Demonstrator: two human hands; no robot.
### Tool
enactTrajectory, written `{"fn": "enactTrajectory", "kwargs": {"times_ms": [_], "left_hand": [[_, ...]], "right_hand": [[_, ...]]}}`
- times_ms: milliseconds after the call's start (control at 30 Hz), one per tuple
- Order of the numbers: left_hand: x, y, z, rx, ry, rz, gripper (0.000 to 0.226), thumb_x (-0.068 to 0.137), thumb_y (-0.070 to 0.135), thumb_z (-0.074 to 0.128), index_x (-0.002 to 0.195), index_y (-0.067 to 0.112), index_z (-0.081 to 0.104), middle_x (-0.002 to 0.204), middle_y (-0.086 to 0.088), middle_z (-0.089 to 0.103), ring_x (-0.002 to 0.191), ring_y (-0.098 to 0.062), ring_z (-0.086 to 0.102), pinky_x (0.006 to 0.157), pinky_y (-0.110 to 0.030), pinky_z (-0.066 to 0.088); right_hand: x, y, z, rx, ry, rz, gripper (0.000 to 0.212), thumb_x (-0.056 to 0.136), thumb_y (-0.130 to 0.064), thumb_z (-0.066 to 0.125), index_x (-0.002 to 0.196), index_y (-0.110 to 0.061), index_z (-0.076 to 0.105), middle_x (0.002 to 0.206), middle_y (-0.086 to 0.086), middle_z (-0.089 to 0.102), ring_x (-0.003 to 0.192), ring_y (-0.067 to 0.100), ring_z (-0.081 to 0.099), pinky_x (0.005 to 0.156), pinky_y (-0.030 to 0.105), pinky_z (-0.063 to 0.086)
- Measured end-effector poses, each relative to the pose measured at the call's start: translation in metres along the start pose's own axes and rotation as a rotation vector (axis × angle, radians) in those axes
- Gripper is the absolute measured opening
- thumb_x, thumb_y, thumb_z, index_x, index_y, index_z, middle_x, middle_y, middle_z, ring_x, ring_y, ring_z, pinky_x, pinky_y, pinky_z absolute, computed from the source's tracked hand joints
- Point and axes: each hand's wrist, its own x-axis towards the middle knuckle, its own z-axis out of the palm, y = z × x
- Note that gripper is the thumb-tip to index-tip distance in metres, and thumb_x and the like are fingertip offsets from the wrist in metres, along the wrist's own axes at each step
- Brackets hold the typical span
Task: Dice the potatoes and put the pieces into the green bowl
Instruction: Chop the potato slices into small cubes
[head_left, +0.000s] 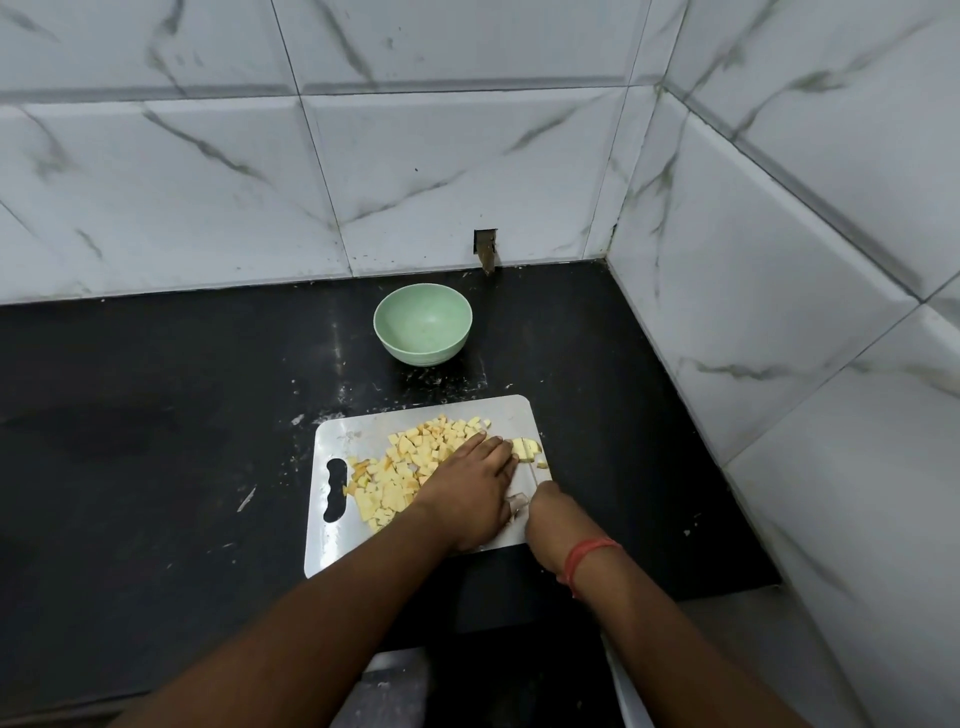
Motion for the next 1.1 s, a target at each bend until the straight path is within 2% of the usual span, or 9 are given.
{"fn": "enactTrajectory", "kwargs": {"times_ms": [133,267,367,433,667,767,833,933,1100], "left_hand": [[0.001,0.0,0.002,-0.015,-0.016,-0.01,0.073,0.105,0.055,0.023,0.159,0.005,0.026,0.164,-0.013,0.024,0.153,-0.027,0.016,0.127,-0.038,0.0],[0.003,0.0,0.006,-0.048,-0.026,-0.02,0.074,0.104,0.056,0.023,0.158,0.005,0.027,0.164,-0.013,0.026,0.152,-0.027,0.018,0.128,-0.041,0.006],[0.004,-0.001,0.006,-0.072,-0.027,-0.036,0.076,0.104,0.058,0.023,0.158,0.006,0.027,0.164,-0.012,0.025,0.153,-0.026,0.017,0.127,-0.041,0.007],[0.004,-0.001,0.005,-0.086,-0.028,-0.038,0.075,0.104,0.057,0.024,0.159,0.007,0.025,0.165,-0.012,0.023,0.153,-0.026,0.016,0.127,-0.04,0.006],[0.002,0.0,0.001,-0.084,-0.033,-0.04,0.069,0.104,0.049,0.028,0.16,0.008,0.024,0.166,-0.012,0.022,0.153,-0.026,0.016,0.127,-0.041,0.006],[0.001,0.0,0.002,-0.083,-0.033,-0.043,0.068,0.104,0.046,0.028,0.16,0.008,0.024,0.166,-0.012,0.022,0.153,-0.026,0.016,0.127,-0.041,0.006],[0.002,0.001,0.002,-0.083,-0.027,-0.039,0.066,0.104,0.044,0.03,0.16,0.008,0.025,0.165,-0.012,0.023,0.153,-0.026,0.016,0.128,-0.041,0.005],[0.002,0.001,0.003,-0.108,-0.011,-0.053,0.062,0.105,0.037,0.033,0.16,0.008,0.025,0.165,-0.011,0.023,0.154,-0.025,0.016,0.127,-0.038,0.003],[0.002,0.001,0.007,-0.078,-0.005,-0.063,0.059,0.106,0.03,0.032,0.16,0.009,0.024,0.165,-0.011,0.023,0.153,-0.026,0.018,0.127,-0.038,0.003]], "right_hand": [[-0.01,0.012,0.014,-0.023,-0.022,0.056,0.038,0.096,-0.006,0.042,0.134,-0.001,0.036,0.131,0.017,0.055,0.118,0.028,0.058,0.092,0.032,0.046],[-0.026,0.02,0.009,-0.063,-0.068,0.096,0.038,0.103,-0.016,0.034,0.138,-0.001,0.036,0.137,0.016,0.051,0.124,0.025,0.053,0.102,0.03,0.039],[-0.022,0.019,0.005,-0.027,0.036,0.039,0.033,0.096,-0.007,0.043,0.129,-0.002,0.04,0.123,0.015,0.059,0.109,0.026,0.062,0.083,0.032,0.048],[-0.017,0.008,-0.003,0.019,0.04,0.064,0.034,0.095,-0.005,0.047,0.128,-0.003,0.04,0.123,0.015,0.059,0.106,0.027,0.063,0.077,0.032,0.049],[0.007,-0.018,-0.018,0.006,-0.062,0.164,0.056,0.095,-0.013,0.055,0.144,-0.006,0.03,0.14,0.013,0.05,0.125,0.027,0.054,0.098,0.033,0.044],[0.01,-0.019,-0.018,0.017,-0.072,0.155,0.055,0.098,-0.02,0.05,0.147,-0.008,0.028,0.144,0.011,0.046,0.129,0.027,0.05,0.102,0.033,0.04],[0.005,-0.018,-0.018,0.012,-0.046,0.071,0.05,0.101,-0.02,0.042,0.146,-0.004,0.03,0.142,0.013,0.047,0.128,0.028,0.05,0.097,0.032,0.042],[0.005,-0.015,-0.015,0.07,0.007,-0.047,0.045,0.097,-0.016,0.046,0.134,0.009,0.038,0.125,0.02,0.057,0.113,0.029,0.06,0.075,0.027,0.04],[-0.003,-0.011,-0.009,0.05,-0.013,-0.061,0.04,0.096,-0.015,0.047,0.133,0.001,0.045,0.122,0.018,0.06,0.11,0.031,0.061,0.075,0.034,0.043]]}}
